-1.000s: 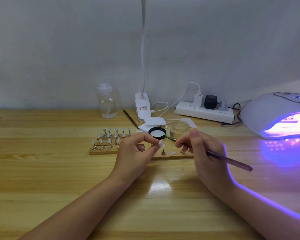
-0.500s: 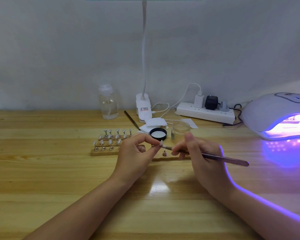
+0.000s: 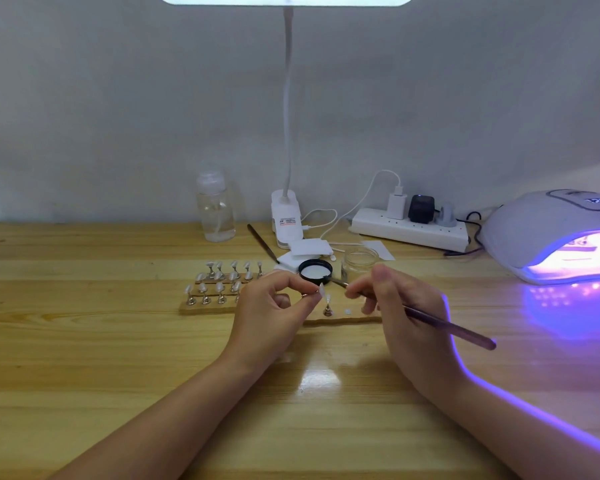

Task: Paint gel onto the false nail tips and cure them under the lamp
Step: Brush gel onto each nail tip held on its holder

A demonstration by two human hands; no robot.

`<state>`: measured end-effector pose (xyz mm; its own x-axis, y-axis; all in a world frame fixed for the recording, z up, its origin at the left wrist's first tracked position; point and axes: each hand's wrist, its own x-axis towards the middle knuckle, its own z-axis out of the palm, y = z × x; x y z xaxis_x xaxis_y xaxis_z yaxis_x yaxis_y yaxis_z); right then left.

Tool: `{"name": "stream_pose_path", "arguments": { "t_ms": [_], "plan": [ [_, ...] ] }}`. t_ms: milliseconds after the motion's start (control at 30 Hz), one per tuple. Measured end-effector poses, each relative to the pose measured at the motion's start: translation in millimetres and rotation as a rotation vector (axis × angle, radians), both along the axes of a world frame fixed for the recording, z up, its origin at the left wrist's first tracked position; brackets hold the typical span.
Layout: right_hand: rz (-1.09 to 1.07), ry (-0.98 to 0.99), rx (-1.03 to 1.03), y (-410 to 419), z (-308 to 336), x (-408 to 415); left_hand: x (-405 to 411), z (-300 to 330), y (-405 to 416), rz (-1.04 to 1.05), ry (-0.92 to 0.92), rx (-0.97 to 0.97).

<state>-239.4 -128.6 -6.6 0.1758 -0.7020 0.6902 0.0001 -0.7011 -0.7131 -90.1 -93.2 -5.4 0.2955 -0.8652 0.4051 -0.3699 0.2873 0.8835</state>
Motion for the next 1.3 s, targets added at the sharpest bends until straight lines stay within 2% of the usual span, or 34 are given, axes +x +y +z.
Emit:
{"name": "stream_pose_path", "arguments": {
  "t_ms": [67,167,300,467,633,767,933,1100,1200,1300],
  "plan": [
    [0.031,0.033,0.021,0.4,-0.4,0.4,0.1,0.1,0.3,-0.002,-0.001,0.004],
    [0.088,-0.024,0.092,2.4,-1.7,-0.4,-0.3,0.1,-0.3,-0.007,0.008,0.009],
    [0.007,0.015,0.02,0.3,-0.7,-0.9,0.4,0.0,-0.6,-0.006,0.004,0.012],
    [0.05,-0.021,0.132,0.4,2.1,-2.2,0.4,0.3,-0.9,-0.018,-0.005,0.003],
    [0.027,-0.006,0.107,-0.8,2.6,-1.0,0.6,-0.5,-2.3,-0.017,-0.004,-0.004],
    [0.073,-0.034,0.171,1.2,1.4,-1.2,0.6,0.1,-2.0,-0.026,-0.01,-0.006],
    [0.038,-0.018,0.102,-0.3,2.1,-0.9,0.7,-0.3,-2.7,-0.028,0.003,-0.004],
    [0.076,-0.065,0.166,2.3,1.3,-0.7,0.8,-1.2,-3.0,-0.013,0.004,0.007],
    [0.03,-0.007,0.077,0.4,2.6,-1.5,0.8,-1.7,-3.6,-0.005,0.012,0.014],
    [0.06,0.009,0.117,1.7,2.7,0.0,1.2,-1.6,-3.1,-0.008,0.012,0.016]
  ]
}}
